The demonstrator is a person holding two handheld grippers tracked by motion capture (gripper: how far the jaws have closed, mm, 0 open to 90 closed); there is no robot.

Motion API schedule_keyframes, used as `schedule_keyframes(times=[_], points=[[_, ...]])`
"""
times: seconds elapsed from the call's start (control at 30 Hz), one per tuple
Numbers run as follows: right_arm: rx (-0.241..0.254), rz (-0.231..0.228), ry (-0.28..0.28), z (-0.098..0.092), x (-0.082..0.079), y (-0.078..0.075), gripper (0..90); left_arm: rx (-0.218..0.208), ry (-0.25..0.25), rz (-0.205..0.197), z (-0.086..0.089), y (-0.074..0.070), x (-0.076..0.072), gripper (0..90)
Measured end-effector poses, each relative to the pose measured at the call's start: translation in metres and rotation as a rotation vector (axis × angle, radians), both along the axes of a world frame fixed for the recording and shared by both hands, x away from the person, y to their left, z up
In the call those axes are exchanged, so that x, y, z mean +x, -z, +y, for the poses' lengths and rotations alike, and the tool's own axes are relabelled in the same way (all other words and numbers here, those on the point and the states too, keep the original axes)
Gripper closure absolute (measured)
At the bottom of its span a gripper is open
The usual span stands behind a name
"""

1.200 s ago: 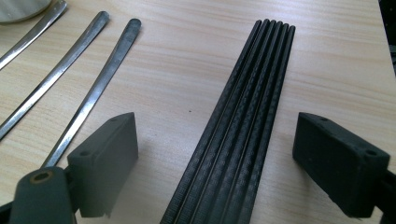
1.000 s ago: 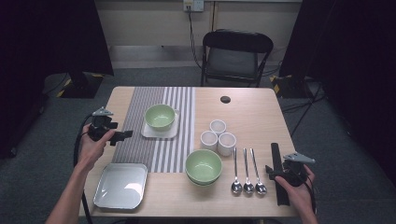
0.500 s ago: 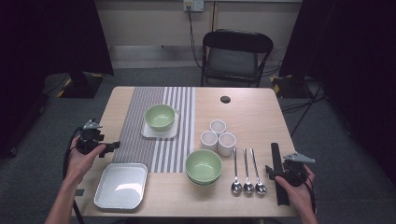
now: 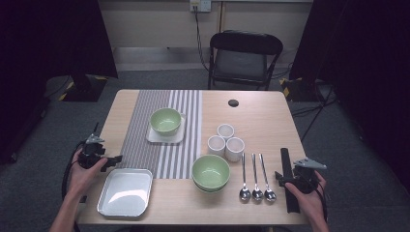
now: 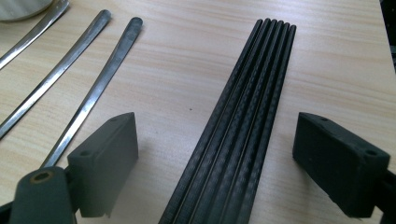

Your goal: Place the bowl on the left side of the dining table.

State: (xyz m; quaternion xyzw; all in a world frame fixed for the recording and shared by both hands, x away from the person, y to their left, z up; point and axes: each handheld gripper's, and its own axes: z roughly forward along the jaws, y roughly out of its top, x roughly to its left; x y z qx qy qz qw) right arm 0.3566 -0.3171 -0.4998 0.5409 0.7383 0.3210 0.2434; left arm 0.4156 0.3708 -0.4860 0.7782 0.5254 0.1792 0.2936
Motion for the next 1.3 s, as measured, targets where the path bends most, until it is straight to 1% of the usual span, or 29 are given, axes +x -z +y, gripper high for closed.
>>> schedule_keyframes(times=[0.03, 0.07, 0.1, 0.13, 0.17, 0.27, 0.37, 0.4, 0.43, 0.53, 0.57, 0.6, 0.7, 0.73, 0.8, 0.83, 0.87, 0.9, 0.93, 0.97, 1.03, 1.1, 1.17, 1.2, 1.27, 1.3], points=[[-0.001, 0.0, -0.001, 0.0, -0.001, 0.0, 13.4, 0.003, 0.007, 0.007, 0.001, 0.003, 0.0, 16.8], [-0.001, 0.0, -0.003, -0.001, -0.002, 0.0, 13.5, 0.007, 0.013, -0.014, 0.001, 0.006, -0.001, 16.0], [0.0, 0.0, -0.004, -0.001, -0.002, 0.0, 13.4, -0.005, 0.014, -0.032, 0.003, 0.007, -0.002, 15.0], [0.002, 0.001, -0.005, -0.001, -0.002, 0.0, 13.5, -0.002, 0.012, -0.038, 0.003, 0.008, -0.003, 15.7], [0.0, 0.0, -0.005, -0.001, -0.002, 0.0, 13.5, -0.01, 0.018, -0.043, 0.004, 0.008, -0.003, 16.0], [0.001, 0.001, -0.004, -0.001, -0.002, 0.0, 13.4, -0.011, 0.009, -0.077, 0.004, 0.011, -0.005, 14.8], [0.003, 0.004, -0.011, -0.002, -0.002, -0.001, 13.4, -0.033, 0.02, -0.11, 0.006, 0.015, -0.007, 12.4], [0.0, 0.012, -0.01, -0.001, -0.002, -0.001, 13.4, -0.034, 0.021, -0.117, 0.008, 0.017, -0.007, 11.1], [0.0, 0.016, -0.011, -0.001, -0.001, -0.002, 13.7, -0.04, 0.021, -0.119, 0.008, 0.017, -0.006, 9.5], [0.004, 0.027, -0.027, -0.001, -0.001, -0.003, 14.3, -0.036, 0.018, -0.117, 0.008, 0.017, -0.006, 8.6], [0.012, 0.036, -0.028, -0.002, -0.002, -0.005, 14.5, -0.036, 0.019, -0.117, 0.008, 0.017, -0.006, 8.6], [0.024, 0.032, -0.023, -0.003, -0.002, -0.007, 14.6, -0.036, 0.018, -0.117, 0.008, 0.017, -0.006, 8.6], [0.038, -0.002, 0.005, -0.006, -0.005, -0.017, 15.4, -0.037, 0.02, -0.117, 0.008, 0.017, -0.006, 8.6], [0.055, -0.021, 0.005, -0.006, -0.007, -0.022, 15.9, -0.038, 0.022, -0.117, 0.008, 0.017, -0.005, 8.5], [0.093, -0.036, -0.002, -0.004, -0.011, -0.031, 16.8, -0.04, 0.024, -0.116, 0.008, 0.017, -0.005, 8.2], [0.105, -0.037, -0.019, -0.001, -0.012, -0.033, 18.4, -0.04, 0.026, -0.116, 0.008, 0.017, -0.005, 8.1], [0.107, -0.025, -0.037, 0.004, -0.013, -0.035, 20.8, -0.039, 0.026, -0.116, 0.009, 0.017, -0.005, 7.9], [0.108, -0.019, -0.054, 0.008, -0.013, -0.035, 23.4, -0.038, 0.027, -0.114, 0.009, 0.017, -0.004, 7.6], [0.104, -0.01, -0.083, 0.015, -0.014, -0.034, 25.2, -0.032, 0.029, -0.114, 0.009, 0.017, -0.004, 7.4], [0.099, 0.0, -0.104, 0.02, -0.013, -0.033, 27.2, -0.035, 0.025, -0.115, 0.009, 0.017, -0.004, 7.2], [0.092, 0.012, -0.135, 0.029, -0.014, -0.031, 35.8, -0.035, 0.025, -0.115, 0.009, 0.017, -0.004, 7.1], [0.087, 0.011, -0.152, 0.034, -0.015, -0.028, 43.1, -0.034, 0.024, -0.115, 0.009, 0.017, -0.004, 7.1], [0.095, 0.025, -0.172, 0.037, -0.016, -0.025, 49.6, -0.034, 0.024, -0.115, 0.009, 0.017, -0.004, 7.0], [0.098, 0.032, -0.172, 0.038, -0.016, -0.024, 53.1, -0.034, 0.024, -0.115, 0.009, 0.017, -0.004, 7.1], [0.114, 0.05, -0.183, 0.039, -0.016, -0.022, 57.0, -0.035, 0.024, -0.115, 0.009, 0.017, -0.004, 7.0], [0.108, 0.053, -0.188, 0.039, -0.015, -0.021, 59.2, -0.037, 0.021, -0.116, 0.008, 0.017, -0.004, 7.1]])
